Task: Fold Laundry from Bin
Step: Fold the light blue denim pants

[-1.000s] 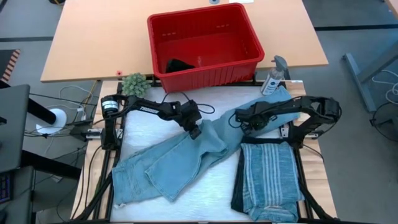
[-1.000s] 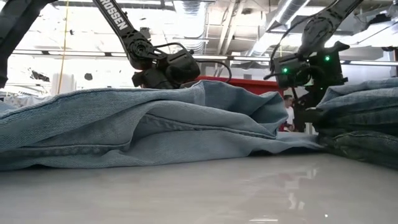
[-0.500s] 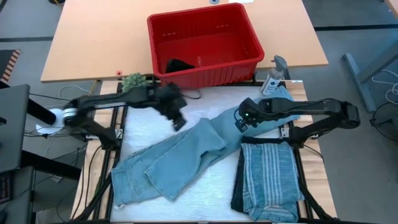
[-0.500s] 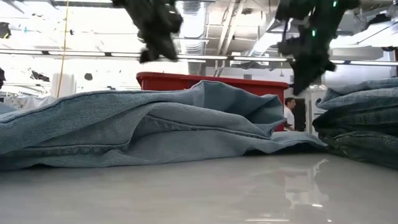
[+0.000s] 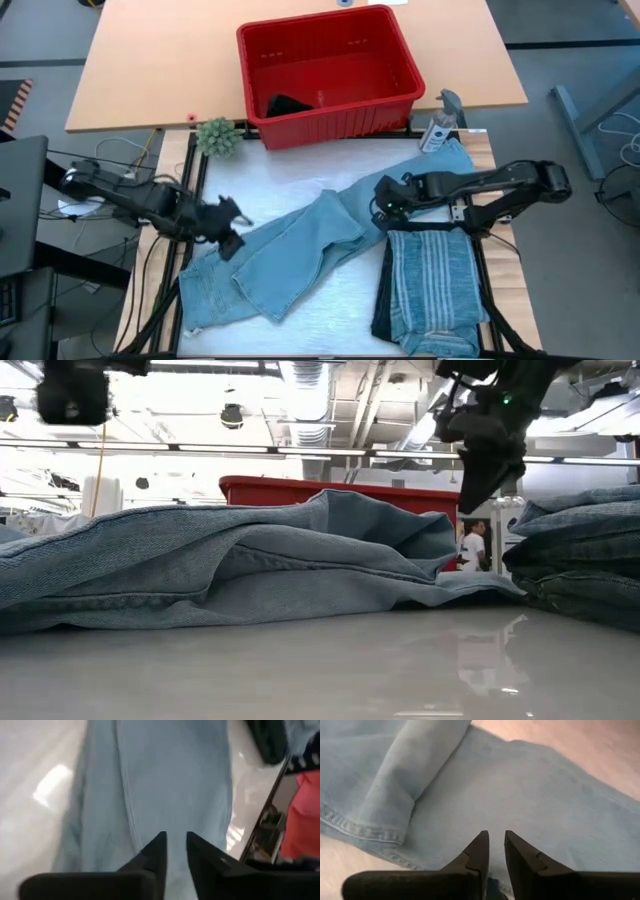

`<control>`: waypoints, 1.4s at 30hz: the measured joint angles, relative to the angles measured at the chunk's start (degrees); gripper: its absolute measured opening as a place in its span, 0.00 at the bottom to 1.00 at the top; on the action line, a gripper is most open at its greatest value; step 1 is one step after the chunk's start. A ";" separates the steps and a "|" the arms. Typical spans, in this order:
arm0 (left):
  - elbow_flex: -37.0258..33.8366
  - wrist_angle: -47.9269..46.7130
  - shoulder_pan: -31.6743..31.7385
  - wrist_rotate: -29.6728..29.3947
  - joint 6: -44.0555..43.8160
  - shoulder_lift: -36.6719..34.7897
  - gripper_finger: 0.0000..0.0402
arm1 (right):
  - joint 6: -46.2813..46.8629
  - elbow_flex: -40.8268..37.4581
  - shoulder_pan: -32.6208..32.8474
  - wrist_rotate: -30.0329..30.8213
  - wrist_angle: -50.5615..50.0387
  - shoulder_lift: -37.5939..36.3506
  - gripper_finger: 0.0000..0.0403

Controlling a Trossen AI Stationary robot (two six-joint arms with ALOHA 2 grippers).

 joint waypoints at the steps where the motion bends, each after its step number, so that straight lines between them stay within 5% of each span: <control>1: -1.17 0.49 -1.72 0.23 -1.40 0.02 0.19 | -0.39 0.00 0.25 -0.11 0.46 0.85 0.23; 8: -6.93 2.31 -8.72 3.58 -10.60 4.17 0.45 | -1.12 0.00 1.69 -0.21 3.56 4.85 0.31; 15: -6.98 5.37 -12.11 1.29 -12.66 12.29 0.53 | -1.10 -0.02 1.95 -0.23 5.56 5.28 0.33; 35: -6.98 8.79 -13.18 3.68 -12.52 27.89 0.53 | -1.05 -0.02 2.37 -2.78 5.41 5.11 0.33; 38: -6.98 8.92 -12.61 7.84 -12.70 29.66 0.47 | -1.06 -0.02 2.37 -3.49 5.41 5.11 0.33; 42: -6.98 9.10 -12.33 11.13 -13.33 30.05 0.26 | -1.08 -0.02 2.37 -3.51 5.42 5.11 0.33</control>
